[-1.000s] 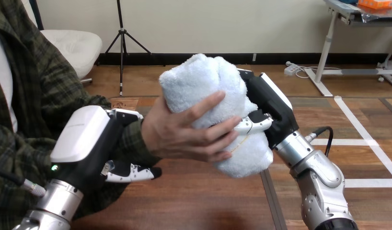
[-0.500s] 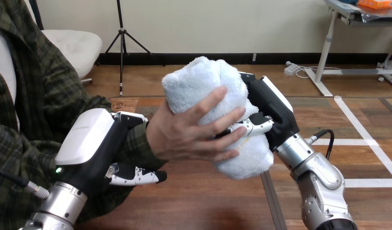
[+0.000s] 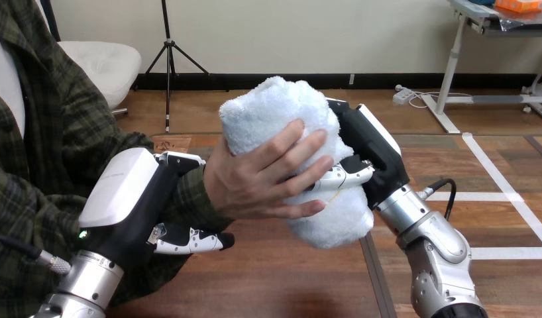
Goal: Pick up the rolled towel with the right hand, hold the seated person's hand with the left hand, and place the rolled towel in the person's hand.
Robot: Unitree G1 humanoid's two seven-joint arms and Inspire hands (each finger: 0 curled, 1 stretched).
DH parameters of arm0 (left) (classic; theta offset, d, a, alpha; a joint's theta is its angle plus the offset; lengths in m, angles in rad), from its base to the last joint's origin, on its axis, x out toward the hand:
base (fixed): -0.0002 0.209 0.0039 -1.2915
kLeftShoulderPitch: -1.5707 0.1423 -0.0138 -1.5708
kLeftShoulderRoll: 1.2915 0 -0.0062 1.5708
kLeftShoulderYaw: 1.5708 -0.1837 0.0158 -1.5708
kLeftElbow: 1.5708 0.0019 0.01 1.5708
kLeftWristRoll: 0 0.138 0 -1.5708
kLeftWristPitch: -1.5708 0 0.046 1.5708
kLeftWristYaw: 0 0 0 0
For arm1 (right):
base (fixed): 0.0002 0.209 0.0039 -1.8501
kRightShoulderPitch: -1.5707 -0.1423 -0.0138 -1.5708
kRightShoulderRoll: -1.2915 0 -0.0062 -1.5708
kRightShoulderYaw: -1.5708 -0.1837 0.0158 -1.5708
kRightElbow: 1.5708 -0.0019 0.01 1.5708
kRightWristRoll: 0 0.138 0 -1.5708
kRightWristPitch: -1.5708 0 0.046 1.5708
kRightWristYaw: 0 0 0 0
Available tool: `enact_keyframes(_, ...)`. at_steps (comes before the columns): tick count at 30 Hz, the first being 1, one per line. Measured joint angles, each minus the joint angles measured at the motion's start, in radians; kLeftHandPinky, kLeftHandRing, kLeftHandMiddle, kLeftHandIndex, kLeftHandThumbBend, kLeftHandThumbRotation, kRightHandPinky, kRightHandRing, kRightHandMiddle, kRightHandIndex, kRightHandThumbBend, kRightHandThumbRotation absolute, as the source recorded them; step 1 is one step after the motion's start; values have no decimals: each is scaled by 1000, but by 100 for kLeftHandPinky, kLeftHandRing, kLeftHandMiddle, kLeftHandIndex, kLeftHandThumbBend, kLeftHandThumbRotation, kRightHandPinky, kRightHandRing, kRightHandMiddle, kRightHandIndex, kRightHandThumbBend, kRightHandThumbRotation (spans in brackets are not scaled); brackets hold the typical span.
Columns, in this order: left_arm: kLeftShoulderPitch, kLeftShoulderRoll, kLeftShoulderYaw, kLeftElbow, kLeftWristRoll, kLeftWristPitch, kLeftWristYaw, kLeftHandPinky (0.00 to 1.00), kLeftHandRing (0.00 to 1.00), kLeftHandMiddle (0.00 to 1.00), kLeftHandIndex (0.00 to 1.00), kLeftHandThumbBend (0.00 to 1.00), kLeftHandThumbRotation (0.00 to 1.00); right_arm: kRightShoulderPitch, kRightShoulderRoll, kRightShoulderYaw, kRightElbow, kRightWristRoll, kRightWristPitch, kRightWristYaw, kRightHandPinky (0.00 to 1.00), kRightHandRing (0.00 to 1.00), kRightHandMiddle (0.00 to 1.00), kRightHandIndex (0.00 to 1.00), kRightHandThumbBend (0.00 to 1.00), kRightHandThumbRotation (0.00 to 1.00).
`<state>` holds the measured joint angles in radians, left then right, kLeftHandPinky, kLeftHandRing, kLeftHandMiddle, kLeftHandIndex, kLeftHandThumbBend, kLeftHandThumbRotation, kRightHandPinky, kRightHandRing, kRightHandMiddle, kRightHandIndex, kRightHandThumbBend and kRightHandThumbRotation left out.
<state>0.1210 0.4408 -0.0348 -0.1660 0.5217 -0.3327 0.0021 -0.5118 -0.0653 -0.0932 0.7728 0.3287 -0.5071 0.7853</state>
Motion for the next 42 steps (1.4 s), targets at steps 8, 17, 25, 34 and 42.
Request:
enact_keyframes(8, 0, -14, 5, 0, 0, 0, 0, 23, 28, 34, 35, 95, 0, 0, 10, 0, 1, 0, -9, 0, 14, 21, 32, 35, 73, 0)
enact_keyframes(17, 0, -18, 9, 0, 0, 0, -1, 23, 28, 35, 36, 95, 0, 0, 19, 0, 2, -12, -10, -3, 15, 21, 33, 36, 75, 0)
enact_keyframes(25, 0, -18, 10, 1, 0, 0, -2, 26, 32, 38, 39, 96, 0, 0, 19, 0, 2, -14, -9, -3, 20, 26, 37, 41, 79, 0)
enact_keyframes(34, 0, -18, 14, 3, 0, 0, -2, 37, 41, 47, 47, 97, 0, 0, 10, 1, 2, -23, 3, -5, 38, 44, 53, 54, 85, 4)
enact_keyframes(42, -8, -17, 22, 40, -6, -20, 5, 48, 53, 58, 59, 96, 13, 0, -12, 11, -13, -56, 40, -22, 51, 59, 66, 68, 87, 14)
